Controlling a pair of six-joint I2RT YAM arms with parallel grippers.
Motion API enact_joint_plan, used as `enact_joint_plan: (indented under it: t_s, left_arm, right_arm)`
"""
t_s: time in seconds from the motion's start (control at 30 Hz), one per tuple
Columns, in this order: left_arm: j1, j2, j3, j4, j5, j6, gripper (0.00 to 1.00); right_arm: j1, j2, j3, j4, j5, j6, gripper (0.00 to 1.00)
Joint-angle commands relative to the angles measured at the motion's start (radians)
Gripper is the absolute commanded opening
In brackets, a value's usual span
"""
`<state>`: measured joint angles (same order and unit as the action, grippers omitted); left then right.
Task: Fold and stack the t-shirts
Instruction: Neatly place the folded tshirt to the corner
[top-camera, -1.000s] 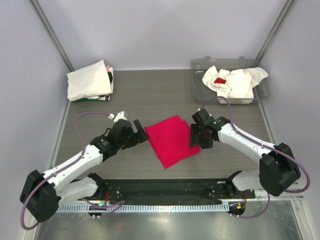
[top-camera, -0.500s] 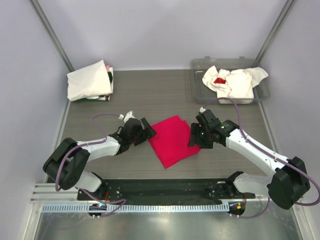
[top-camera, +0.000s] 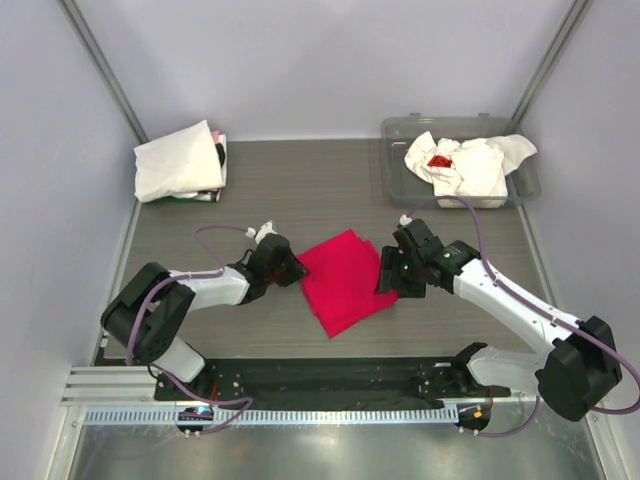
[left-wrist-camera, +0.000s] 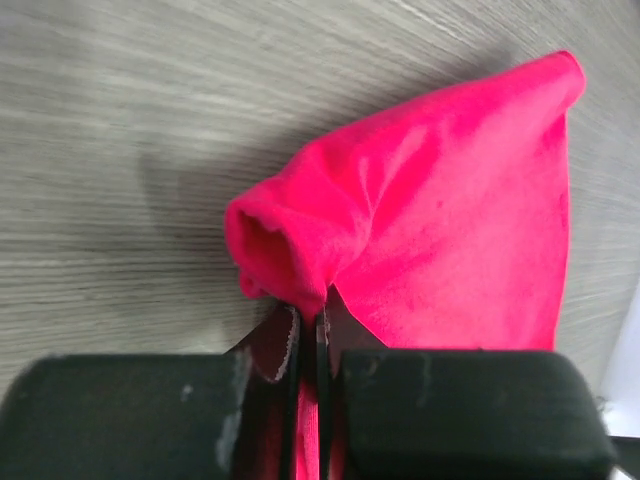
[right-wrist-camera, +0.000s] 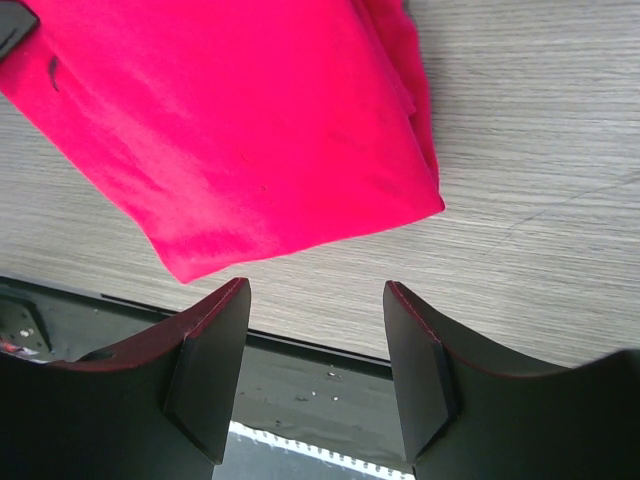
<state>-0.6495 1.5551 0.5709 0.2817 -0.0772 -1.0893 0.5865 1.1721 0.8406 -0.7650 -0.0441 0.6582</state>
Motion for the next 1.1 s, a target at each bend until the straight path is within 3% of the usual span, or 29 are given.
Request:
enact_joint_plan:
  t_s: [0.0, 0.3, 0.37, 0.47, 0.6, 0.87, 1.07]
  left_arm:
    - [0.017, -0.075, 0.162, -0.267, -0.051, 0.155, 0.0]
    - [0.266, -0.076, 0.409, -0.613, 0.111, 0.417, 0.0]
    - [0.293, -0.063, 0.484, -0.68, 0.091, 0.501, 0.0]
    - [0.313, -0.049, 0.578, -0.758, -0.074, 0.606, 0.0]
    - [0.364, -0.033, 0.686, -0.814, -0.174, 0.726, 0.0]
    - [0.526, -0.038, 0.846, -0.793, 0.002, 0.871, 0.0]
    - [0.615, 0.045, 0.992, -0.785, 0.132, 0.942, 0.0]
  right_arm:
    - [0.004, -0.057, 0.02, 0.007, -0.02, 0.014, 0.62]
    - [0.004, -0.152, 0.029, -0.007, -0.048, 0.029, 0.62]
    - [0.004, -0.172, 0.029, -0.007, -0.053, 0.027, 0.62]
    - [0.004, -0.184, 0.031, -0.008, -0.059, 0.021, 0.62]
    - [0.004, -0.199, 0.035, -0.007, -0.076, 0.014, 0.62]
    - [0.004, -0.233, 0.044, -0.031, -0.103, 0.004, 0.62]
    - [0.004, -0.21, 0.074, -0.066, -0.088, -0.034, 0.62]
